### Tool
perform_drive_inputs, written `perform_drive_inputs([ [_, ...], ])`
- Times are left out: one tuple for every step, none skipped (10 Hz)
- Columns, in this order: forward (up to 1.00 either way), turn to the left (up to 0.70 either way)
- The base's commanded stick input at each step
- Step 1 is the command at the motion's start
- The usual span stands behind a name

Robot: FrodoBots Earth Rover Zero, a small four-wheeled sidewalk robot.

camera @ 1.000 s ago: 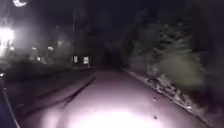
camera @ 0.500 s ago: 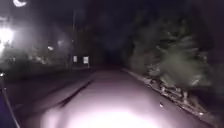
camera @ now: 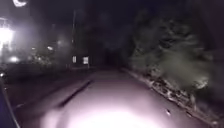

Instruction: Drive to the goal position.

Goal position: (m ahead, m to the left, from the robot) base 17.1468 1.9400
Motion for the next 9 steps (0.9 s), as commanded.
perform_drive_inputs([
  [0.50,0.00],
  [0.50,0.00],
  [0.50,0.00],
  [0.50,0.00],
  [0.50,0.00],
  [0.50,0.00],
  [0.50,0.00],
  [0.50,0.00],
  [0.50,0.00],
])
